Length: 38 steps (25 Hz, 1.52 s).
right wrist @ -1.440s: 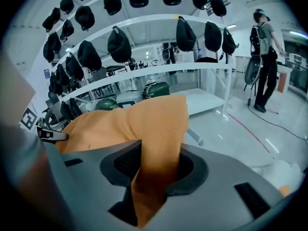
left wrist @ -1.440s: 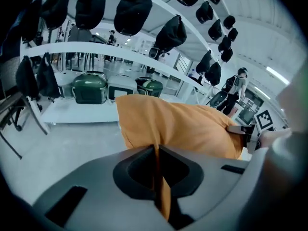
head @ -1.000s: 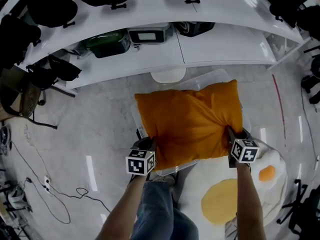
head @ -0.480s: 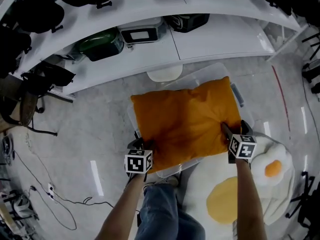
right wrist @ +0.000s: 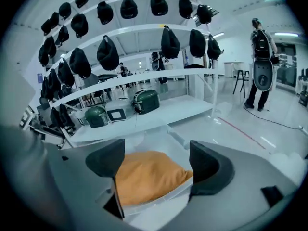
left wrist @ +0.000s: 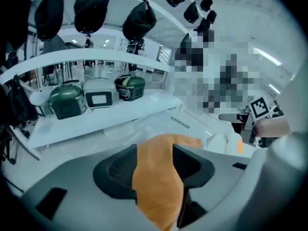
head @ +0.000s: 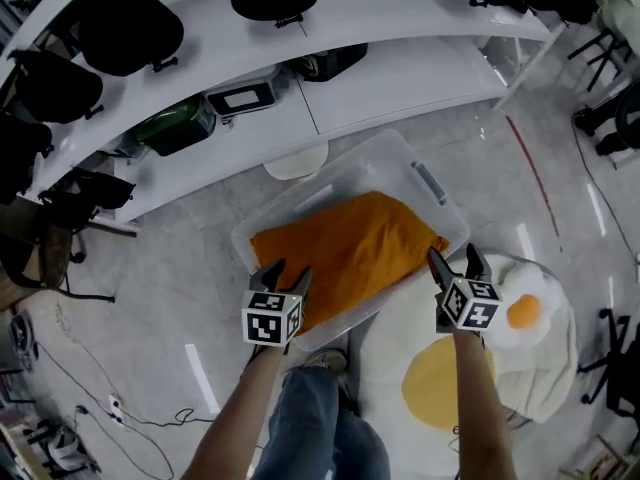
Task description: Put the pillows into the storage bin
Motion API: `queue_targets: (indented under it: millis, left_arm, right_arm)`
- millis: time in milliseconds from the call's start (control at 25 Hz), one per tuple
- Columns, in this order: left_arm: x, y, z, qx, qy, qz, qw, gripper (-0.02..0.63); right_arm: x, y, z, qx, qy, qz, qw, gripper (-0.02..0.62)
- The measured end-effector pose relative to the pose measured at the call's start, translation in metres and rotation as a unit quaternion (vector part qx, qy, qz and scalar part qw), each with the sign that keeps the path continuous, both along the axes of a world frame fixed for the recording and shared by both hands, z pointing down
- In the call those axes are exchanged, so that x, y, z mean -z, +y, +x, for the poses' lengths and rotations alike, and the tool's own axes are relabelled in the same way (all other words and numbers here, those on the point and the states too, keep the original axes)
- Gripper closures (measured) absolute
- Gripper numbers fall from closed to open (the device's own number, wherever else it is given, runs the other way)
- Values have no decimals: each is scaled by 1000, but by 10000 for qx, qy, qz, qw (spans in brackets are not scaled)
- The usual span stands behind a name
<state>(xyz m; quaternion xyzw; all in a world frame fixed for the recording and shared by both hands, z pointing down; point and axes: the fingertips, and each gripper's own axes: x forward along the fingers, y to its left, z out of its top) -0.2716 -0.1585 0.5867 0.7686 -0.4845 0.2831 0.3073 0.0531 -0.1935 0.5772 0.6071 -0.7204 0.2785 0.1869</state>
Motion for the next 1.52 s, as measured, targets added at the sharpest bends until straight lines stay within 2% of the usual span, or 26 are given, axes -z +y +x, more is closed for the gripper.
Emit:
queue_targets:
  millis: [160, 280, 560, 760, 920, 1040, 1200, 1520]
  left_arm:
    - [37, -22, 69, -843, 92, 283, 9960, 380]
    - [52, -26, 143, -1573, 222, 445, 9863, 376]
    - [65, 8, 330, -3101, 548, 513, 9477, 374]
    - [58, 59, 430, -3962, 685, 447, 9145, 374]
    - [44, 87, 476, -4456, 664, 438, 8917, 371]
    - [27, 98, 496, -4668, 614, 430, 8812, 371]
    - [-10, 103, 517, -4836, 555, 377, 8727, 368]
    - [-103, 106, 559, -4914, 732, 517, 8663, 351]
  right_arm:
    - [26, 30, 44, -674, -180, 120, 9975, 193]
    - [37, 58, 93, -1198, -286, 229, 9921, 193]
    - [52, 162, 233, -2525, -229, 323, 9668, 193]
    - [44, 261, 304, -3371, -142, 235, 9411, 193]
    - [30, 315, 333, -3842, -132, 194, 9230, 193]
    - [15, 336, 343, -4023, -117, 183, 9153, 193]
    - [-26, 352, 353, -4167, -169, 159, 9088, 194]
    - [-133, 342, 377, -4337, -397, 435, 8991, 195]
